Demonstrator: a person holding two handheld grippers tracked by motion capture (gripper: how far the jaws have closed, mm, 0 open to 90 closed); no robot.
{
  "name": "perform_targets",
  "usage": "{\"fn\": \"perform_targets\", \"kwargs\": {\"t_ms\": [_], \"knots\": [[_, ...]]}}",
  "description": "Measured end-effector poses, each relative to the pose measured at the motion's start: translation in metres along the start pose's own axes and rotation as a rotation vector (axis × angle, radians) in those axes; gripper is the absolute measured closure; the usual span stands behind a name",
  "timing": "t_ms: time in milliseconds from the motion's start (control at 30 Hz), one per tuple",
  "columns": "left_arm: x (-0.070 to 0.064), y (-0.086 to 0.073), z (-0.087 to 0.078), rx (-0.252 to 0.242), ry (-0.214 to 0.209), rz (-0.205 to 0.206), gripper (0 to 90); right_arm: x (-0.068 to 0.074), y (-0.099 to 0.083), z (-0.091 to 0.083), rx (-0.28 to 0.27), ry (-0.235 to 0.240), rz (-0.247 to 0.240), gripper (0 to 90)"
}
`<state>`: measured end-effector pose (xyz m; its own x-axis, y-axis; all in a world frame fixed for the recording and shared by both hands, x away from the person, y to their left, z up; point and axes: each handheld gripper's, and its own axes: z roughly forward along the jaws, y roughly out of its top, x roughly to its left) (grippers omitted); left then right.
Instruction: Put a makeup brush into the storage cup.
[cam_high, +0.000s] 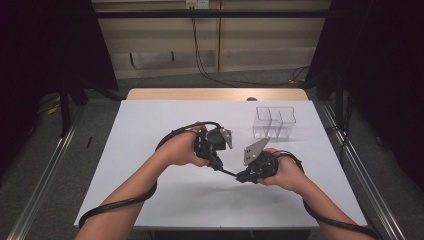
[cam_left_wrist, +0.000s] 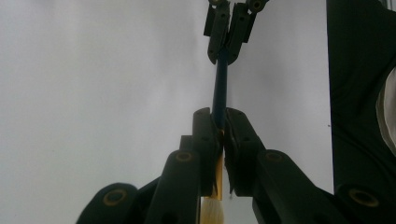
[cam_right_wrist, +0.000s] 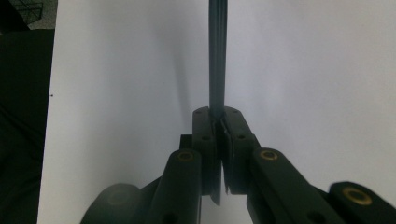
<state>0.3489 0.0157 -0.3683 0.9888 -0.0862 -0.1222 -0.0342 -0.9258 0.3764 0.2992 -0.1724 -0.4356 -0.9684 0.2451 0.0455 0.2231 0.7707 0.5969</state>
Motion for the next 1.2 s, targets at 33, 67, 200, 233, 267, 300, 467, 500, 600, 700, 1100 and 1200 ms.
{"fn": "perform_targets", "kwargs": {"t_ms": [33, 67, 200, 233, 267, 300, 467, 500, 600, 700, 1100, 1200], "knots": [[0.0, -0.001, 0.0, -0.006, -0.004, -0.006, 83.3, 0.001, 0.0, 0.0, -0.001, 0.004, 0.012, 85.4], [0.0, -0.001, 0.0, -0.011, -0.001, -0.008, 83.2, 0.0, -0.001, 0.001, -0.004, 0.001, 0.003, 85.4], [0.001, -0.006, 0.0, -0.029, -0.005, -0.012, 82.6, 0.001, -0.002, 0.0, -0.01, 0.004, 0.013, 85.5], [0.002, -0.007, 0.001, -0.035, -0.004, -0.013, 81.8, 0.001, -0.002, 0.0, -0.008, 0.001, 0.015, 85.5], [0.002, -0.009, 0.001, -0.039, 0.003, -0.019, 80.6, 0.001, -0.002, 0.0, -0.006, -0.003, 0.014, 85.5], [0.002, -0.01, 0.001, -0.044, 0.011, -0.021, 79.0, 0.001, -0.002, -0.001, -0.003, -0.003, 0.015, 85.5], [0.003, -0.02, -0.001, -0.095, 0.028, -0.066, 70.0, 0.0, -0.005, -0.001, -0.008, -0.011, 0.018, 85.5], [0.004, -0.022, -0.001, -0.1, 0.034, -0.057, 66.8, 0.0, -0.005, -0.002, -0.001, -0.016, 0.023, 85.6], [0.004, -0.028, -0.002, -0.134, 0.042, -0.09, 59.2, -0.001, -0.007, -0.003, -0.005, -0.018, 0.028, 85.6], [0.005, -0.033, -0.003, -0.167, 0.063, -0.104, 50.8, -0.001, -0.008, -0.004, -0.005, -0.027, 0.034, 85.6], [0.007, -0.05, 0.0, -0.292, 0.11, -0.166, 18.0, -0.002, -0.018, -0.009, -0.065, -0.052, 0.081, 85.6], [0.007, -0.054, 0.0, -0.327, 0.12, -0.174, 13.0, -0.002, -0.021, -0.01, -0.082, -0.056, 0.09, 85.6]]}}
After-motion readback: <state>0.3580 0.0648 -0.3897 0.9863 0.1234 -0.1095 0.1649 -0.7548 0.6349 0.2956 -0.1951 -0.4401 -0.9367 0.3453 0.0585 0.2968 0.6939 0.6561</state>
